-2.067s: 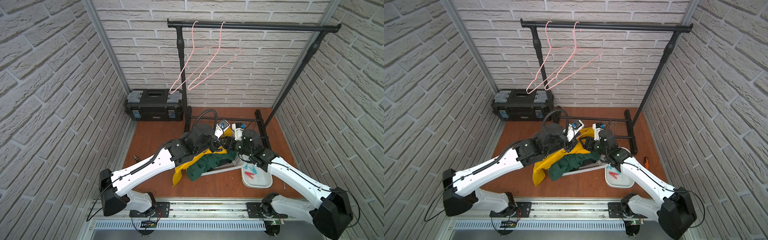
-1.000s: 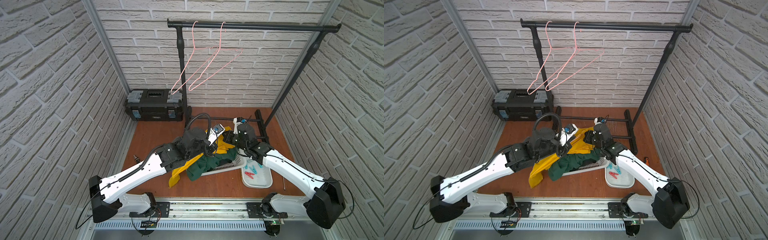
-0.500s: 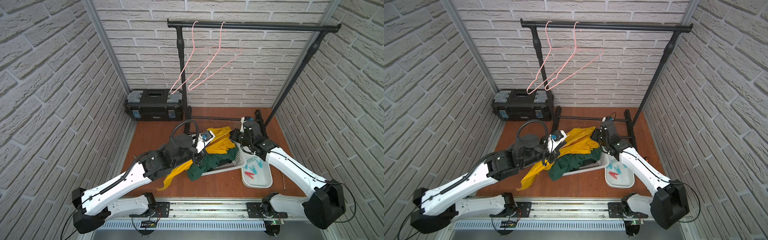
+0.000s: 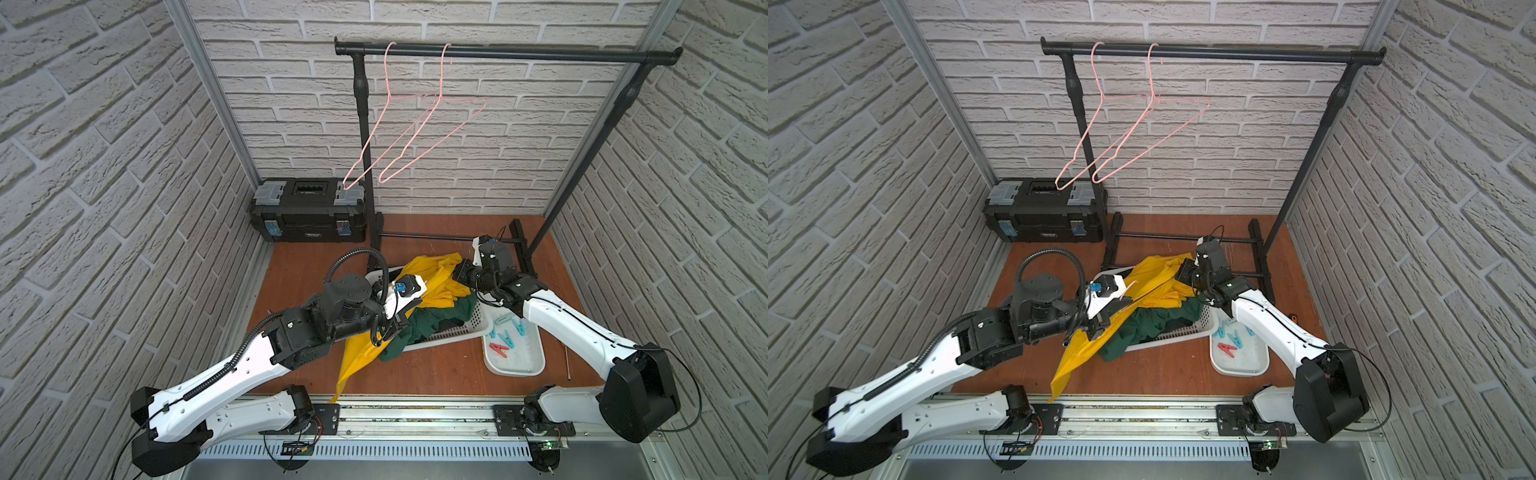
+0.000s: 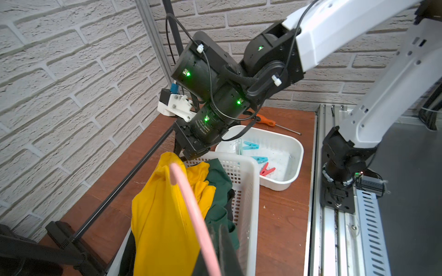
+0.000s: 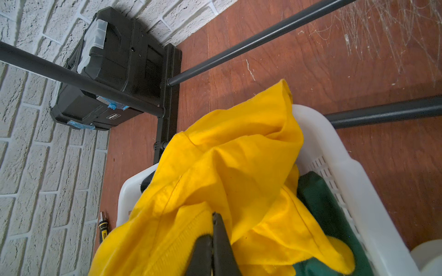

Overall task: Remove the clothespins securing t-shirts to the hanger
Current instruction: Remove the T-shirt from the hanger.

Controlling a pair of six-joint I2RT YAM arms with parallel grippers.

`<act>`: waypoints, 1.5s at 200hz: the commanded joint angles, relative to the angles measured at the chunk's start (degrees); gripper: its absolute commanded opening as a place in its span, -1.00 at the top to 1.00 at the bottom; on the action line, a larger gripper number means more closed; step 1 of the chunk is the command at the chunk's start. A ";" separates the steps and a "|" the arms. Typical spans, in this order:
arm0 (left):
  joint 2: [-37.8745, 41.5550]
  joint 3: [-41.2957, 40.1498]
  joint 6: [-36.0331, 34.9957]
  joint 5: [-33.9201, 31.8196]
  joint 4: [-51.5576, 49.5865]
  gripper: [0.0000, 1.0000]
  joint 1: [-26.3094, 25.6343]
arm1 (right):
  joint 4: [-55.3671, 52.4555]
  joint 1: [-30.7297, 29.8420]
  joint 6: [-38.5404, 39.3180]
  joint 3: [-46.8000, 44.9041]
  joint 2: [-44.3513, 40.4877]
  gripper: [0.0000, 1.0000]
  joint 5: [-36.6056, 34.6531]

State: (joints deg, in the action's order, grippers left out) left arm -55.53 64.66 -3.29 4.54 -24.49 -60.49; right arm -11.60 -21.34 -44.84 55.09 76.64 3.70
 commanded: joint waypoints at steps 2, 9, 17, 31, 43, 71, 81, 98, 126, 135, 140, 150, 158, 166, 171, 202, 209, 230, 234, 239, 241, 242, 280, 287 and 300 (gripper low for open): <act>-0.53 2.96 -0.59 3.97 -1.60 1.00 -0.29 | 1.36 1.30 -0.53 2.39 0.70 0.95 -2.13; -0.92 3.07 -0.49 2.85 -2.38 1.00 -0.26 | 1.70 1.25 -1.07 2.56 0.25 0.95 -1.78; -1.17 3.02 -0.98 2.25 -2.98 1.00 -0.29 | 2.14 1.29 -1.76 2.47 -0.40 0.95 -1.73; -1.61 2.21 -1.28 1.05 -3.11 1.00 -0.24 | 2.71 1.30 -2.29 2.56 -1.57 0.95 -1.51; -2.24 1.96 -1.43 0.31 -3.66 1.00 -0.31 | 2.70 1.29 -2.94 2.82 -2.54 0.95 -1.51; -3.52 2.65 -1.42 1.95 -4.40 1.00 -0.35 | 0.69 1.30 -2.13 5.35 -1.97 0.95 -1.50; -3.50 2.66 -1.38 3.30 -3.71 1.00 -0.38 | -0.32 1.30 -1.27 6.41 -0.89 0.95 -1.81; -3.02 2.74 -1.13 4.61 -3.04 1.00 -0.42 | -0.12 1.29 -1.26 7.28 0.85 0.95 -1.39; -1.04 2.49 -0.37 3.88 -1.80 1.00 -0.51 | 0.20 1.38 -0.69 7.35 3.04 0.95 -1.65; 0.05 1.99 -0.03 4.50 -0.62 1.00 -0.51 | 0.50 1.44 -0.48 6.74 3.64 0.95 -1.77; 0.57 1.66 0.20 5.13 -0.09 1.00 -0.56 | 0.65 1.50 -0.41 6.38 4.02 0.95 -1.73; 1.33 1.35 0.51 6.75 0.48 1.00 -0.51 | 0.73 1.82 -0.42 6.02 4.94 0.95 -1.14; 1.64 1.49 0.69 7.46 0.46 1.00 -0.52 | 0.84 1.89 -0.38 5.84 5.68 0.95 -0.72; 1.90 1.60 0.89 7.68 0.45 1.00 -0.51 | 0.94 2.00 -0.53 5.60 6.19 0.95 -0.41; 1.99 1.56 0.92 7.64 0.61 1.00 -0.52 | 1.11 2.01 -0.66 5.35 6.45 0.95 -0.22; 3.01 0.51 1.09 6.90 2.79 1.00 -0.50 | 4.30 1.98 -2.05 2.35 6.44 0.95 1.28; 2.98 0.26 1.20 6.24 3.50 1.00 -0.44 | 5.50 2.01 -2.09 1.39 6.06 0.95 2.11; 2.91 -0.63 1.80 0.58 6.74 1.00 -0.42 | 10.61 1.81 -2.53 -2.76 3.39 0.95 3.95; 2.83 -0.76 1.59 -0.10 7.24 1.00 -0.42 | 11.34 1.83 -2.53 -3.53 2.58 0.95 4.03; 2.61 -0.85 1.37 -1.02 7.93 1.00 -0.42 | 11.74 1.81 -2.49 -4.59 1.60 0.95 3.79; 2.57 -0.85 1.38 -1.42 8.31 1.00 -0.42 | 11.83 1.83 -2.50 -4.98 1.32 0.95 3.62; 2.55 -0.85 1.41 -1.70 8.53 1.00 -0.42 | 11.80 1.78 -2.47 -5.16 1.10 0.95 3.56; -1.65 1.77 1.24 -10.90 13.31 1.00 1.16 | 9.07 1.74 -0.73 -10.62 -7.65 0.95 1.35; -3.17 3.00 1.34 -11.25 13.41 1.00 1.75 | 8.76 1.70 -0.77 -11.77 -9.45 0.95 1.01; -5.80 5.10 1.27 -12.30 14.39 1.00 2.68 | 7.71 1.74 -0.54 -13.37 -12.68 0.95 0.99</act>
State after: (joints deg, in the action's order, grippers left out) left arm -57.98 65.60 -2.70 -2.94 -17.54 -59.42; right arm -4.51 -20.16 -46.46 44.18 69.06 7.35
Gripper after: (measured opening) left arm 0.060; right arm 0.053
